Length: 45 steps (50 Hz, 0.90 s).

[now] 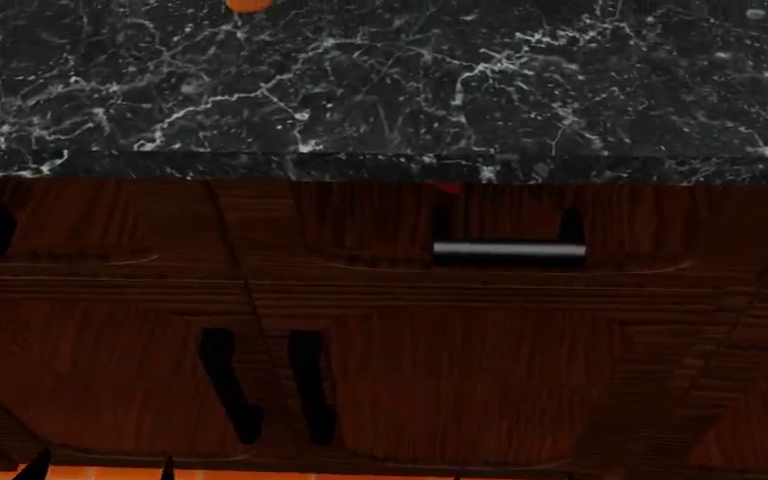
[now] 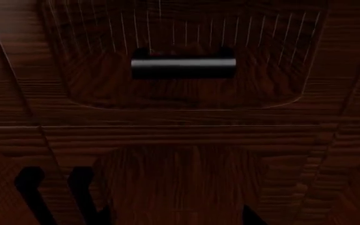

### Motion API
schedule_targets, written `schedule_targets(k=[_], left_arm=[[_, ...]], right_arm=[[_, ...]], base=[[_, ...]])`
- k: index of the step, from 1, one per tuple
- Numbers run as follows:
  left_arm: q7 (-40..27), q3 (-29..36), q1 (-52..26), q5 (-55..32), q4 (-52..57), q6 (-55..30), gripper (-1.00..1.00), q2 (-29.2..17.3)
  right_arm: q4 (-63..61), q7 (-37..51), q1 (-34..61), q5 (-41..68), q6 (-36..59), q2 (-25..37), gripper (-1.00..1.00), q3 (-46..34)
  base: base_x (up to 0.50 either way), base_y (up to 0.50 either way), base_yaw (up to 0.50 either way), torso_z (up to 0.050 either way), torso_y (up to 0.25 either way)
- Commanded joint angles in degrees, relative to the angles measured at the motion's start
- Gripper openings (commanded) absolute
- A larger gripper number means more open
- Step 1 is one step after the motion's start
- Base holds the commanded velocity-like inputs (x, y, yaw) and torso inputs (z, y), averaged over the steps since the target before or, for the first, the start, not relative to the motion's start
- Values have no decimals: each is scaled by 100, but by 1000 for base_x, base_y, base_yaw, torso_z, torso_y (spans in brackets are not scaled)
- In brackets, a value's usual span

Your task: Open the right drawer.

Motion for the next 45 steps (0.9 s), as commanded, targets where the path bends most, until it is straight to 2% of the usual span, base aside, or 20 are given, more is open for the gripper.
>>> schedule_targets(k=[1, 45], left_arm=[[151, -112, 1, -12, -35, 29, 100, 82], [16, 4, -44, -94, -74, -12, 100, -15]], right_arm=[[-128, -97, -5, -92, 131, -85, 100, 97], [-69, 79, 55, -148, 167, 14, 100, -77]], base=[[176, 0, 0, 0, 0], [115, 0, 0, 0, 0]])
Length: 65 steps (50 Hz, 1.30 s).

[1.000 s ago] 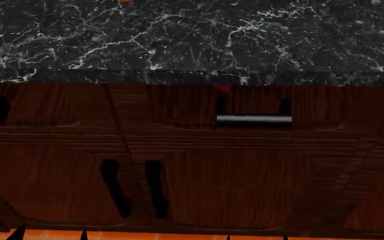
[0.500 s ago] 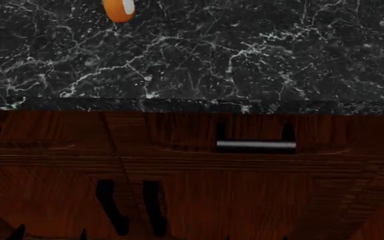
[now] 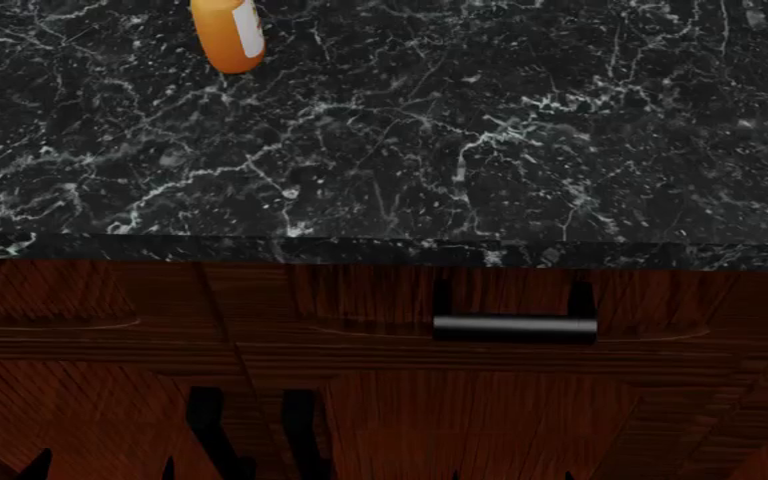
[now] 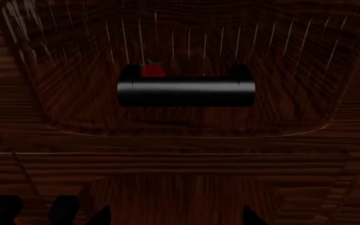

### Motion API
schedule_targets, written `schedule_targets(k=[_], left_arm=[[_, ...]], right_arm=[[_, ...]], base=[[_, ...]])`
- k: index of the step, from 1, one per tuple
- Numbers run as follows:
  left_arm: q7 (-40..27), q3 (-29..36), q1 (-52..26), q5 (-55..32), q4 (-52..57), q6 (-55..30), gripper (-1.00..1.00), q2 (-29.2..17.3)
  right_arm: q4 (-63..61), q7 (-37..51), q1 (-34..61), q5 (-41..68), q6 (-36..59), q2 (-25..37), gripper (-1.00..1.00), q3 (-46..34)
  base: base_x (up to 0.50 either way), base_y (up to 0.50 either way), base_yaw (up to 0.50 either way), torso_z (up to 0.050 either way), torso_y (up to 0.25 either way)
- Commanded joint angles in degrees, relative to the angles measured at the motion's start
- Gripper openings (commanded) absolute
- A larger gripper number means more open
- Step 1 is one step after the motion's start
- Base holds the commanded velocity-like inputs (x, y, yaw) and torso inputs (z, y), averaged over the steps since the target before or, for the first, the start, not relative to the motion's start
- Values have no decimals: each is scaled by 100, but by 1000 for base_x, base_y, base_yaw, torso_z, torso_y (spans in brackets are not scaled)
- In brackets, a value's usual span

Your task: Open the right drawer.

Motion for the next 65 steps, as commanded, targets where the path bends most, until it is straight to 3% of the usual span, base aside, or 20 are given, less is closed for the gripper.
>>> schedule_targets(k=[1, 17, 27, 34, 55, 59, 65], left_arm=[[126, -125, -7, 1, -49, -32, 100, 90], [129, -87, -2, -59, -95, 65, 100, 59], [121, -55, 3, -107, -48, 31, 100, 40], [167, -27, 5, -187, -42, 25, 100, 28], [60, -7, -5, -197, -53, 44, 100, -11], [63, 0, -8, -218, -41, 38, 100, -25], [41, 13, -12, -222, -60, 64, 100, -31]], right_arm=[[-45, 11, 26, -338, 136, -83, 100, 42], [-876, 700, 171, -1352, 1176, 109, 100, -188], [-1207, 682, 500, -1725, 1844, 263, 100, -365], [-1395, 992, 652, -2795, 2308, 431, 100, -812], [-1716, 965, 964, -4399, 3386, 723, 100, -1475], [-1530, 964, 1100, -5298, 3731, 839, 100, -1970], [-1481, 966, 1075, -5097, 3735, 794, 100, -1840]], base=[[0, 0, 0, 0, 0], [0, 0, 0, 0, 0], [0, 0, 0, 0, 0], [0, 0, 0, 0, 0], [0, 0, 0, 0, 0], [0, 0, 0, 0, 0], [0, 0, 0, 0, 0]])
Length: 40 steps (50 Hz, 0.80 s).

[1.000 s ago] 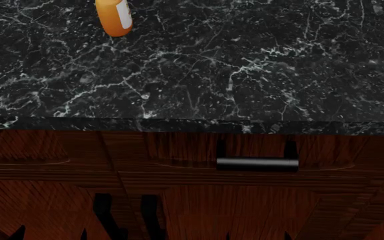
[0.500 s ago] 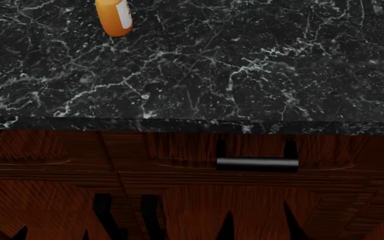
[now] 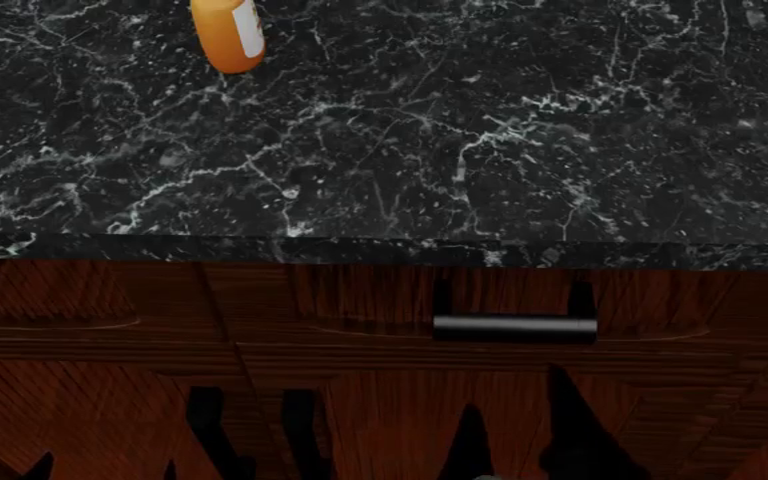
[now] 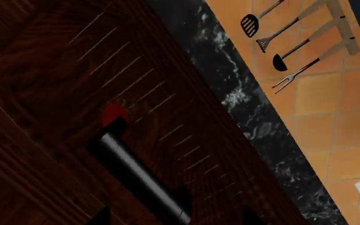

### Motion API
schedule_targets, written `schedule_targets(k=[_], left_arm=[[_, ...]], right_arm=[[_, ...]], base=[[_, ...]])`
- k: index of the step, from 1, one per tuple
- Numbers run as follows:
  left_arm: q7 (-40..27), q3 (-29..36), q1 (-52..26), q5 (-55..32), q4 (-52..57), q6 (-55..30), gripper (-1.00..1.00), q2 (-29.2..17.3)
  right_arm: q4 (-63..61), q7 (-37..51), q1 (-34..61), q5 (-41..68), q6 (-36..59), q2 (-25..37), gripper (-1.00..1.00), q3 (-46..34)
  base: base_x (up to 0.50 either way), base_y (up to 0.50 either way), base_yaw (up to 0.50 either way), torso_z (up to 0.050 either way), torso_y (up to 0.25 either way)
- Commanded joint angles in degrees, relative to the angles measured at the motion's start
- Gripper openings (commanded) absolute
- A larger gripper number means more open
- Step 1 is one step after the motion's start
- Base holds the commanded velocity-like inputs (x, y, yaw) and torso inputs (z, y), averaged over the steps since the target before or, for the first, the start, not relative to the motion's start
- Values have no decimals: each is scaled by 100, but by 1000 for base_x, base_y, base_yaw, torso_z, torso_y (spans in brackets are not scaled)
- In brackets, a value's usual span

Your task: Open the right drawer.

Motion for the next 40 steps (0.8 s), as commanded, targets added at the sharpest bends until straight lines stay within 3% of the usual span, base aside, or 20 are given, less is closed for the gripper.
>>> schedule_targets(k=[1, 4, 23, 32, 40], left_arm=[[144, -129, 0, -13, -16, 15, 100, 88], [153, -127, -15, -24, -83, 65, 100, 93], [106, -76, -28, -62, -88, 79, 100, 53], [54, -41, -38, -47, -73, 37, 100, 40], [33, -20, -58, -53, -93, 42, 100, 27]], right_arm=[[17, -167, 147, -987, 670, -23, 100, -266], [454, -569, 382, -2165, 1422, -73, 100, -906], [449, -568, 387, -2161, 1434, -71, 100, -918], [693, -1032, 638, -3091, 1954, 8, 100, -1351], [971, -1098, 957, -3129, 1918, 24, 100, -1340]], base=[[0, 0, 0, 0, 0], [0, 0, 0, 0, 0], [0, 0, 0, 0, 0], [0, 0, 0, 0, 0], [0, 0, 0, 0, 0]])
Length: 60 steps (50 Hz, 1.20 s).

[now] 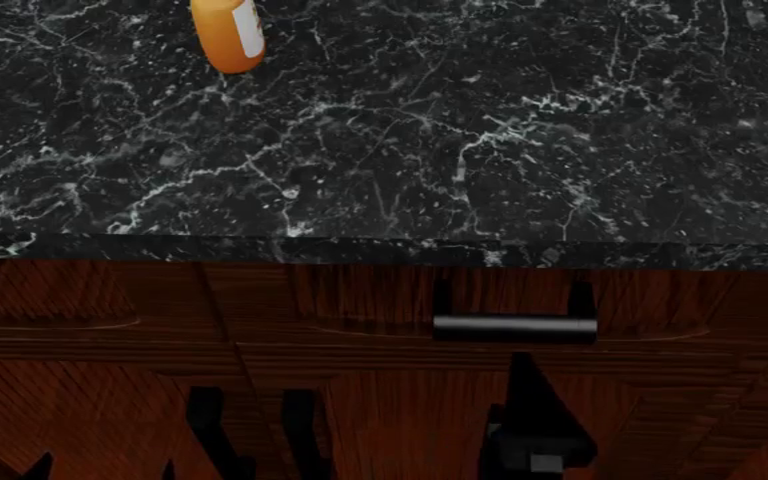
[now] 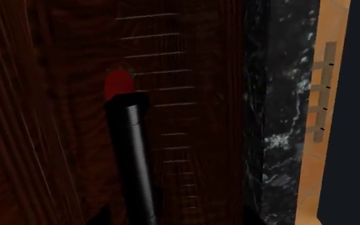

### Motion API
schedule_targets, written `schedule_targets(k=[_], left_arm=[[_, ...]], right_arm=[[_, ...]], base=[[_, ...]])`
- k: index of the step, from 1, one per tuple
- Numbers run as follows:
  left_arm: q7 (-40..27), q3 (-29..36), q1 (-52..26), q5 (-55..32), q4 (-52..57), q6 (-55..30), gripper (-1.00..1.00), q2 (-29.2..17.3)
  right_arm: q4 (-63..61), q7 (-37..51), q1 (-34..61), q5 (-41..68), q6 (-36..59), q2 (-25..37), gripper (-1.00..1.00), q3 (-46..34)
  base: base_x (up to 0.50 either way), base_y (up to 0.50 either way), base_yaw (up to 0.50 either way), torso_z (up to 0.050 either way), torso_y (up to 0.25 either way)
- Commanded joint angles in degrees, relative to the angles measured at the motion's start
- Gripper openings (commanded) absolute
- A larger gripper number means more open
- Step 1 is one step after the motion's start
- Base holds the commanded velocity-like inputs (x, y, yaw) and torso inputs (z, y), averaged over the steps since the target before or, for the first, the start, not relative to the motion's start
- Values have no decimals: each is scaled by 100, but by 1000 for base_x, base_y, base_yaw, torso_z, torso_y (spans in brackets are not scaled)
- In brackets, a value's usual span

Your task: Open the right drawer.

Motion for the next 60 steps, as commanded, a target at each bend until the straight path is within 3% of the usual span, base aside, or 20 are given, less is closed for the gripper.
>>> schedule_targets(k=[1, 60], left_arm=[[141, -109, -24, 19, -41, -6, 100, 91], [71, 75, -93, -25, -157, 100, 100, -3]], right_arm=[[258, -424, 360, -513, 343, -95, 100, -26], [2225, 81, 1250, 309, -406, -538, 100, 107]], base=[[0, 0, 0, 0, 0], [0, 0, 0, 0, 0]])
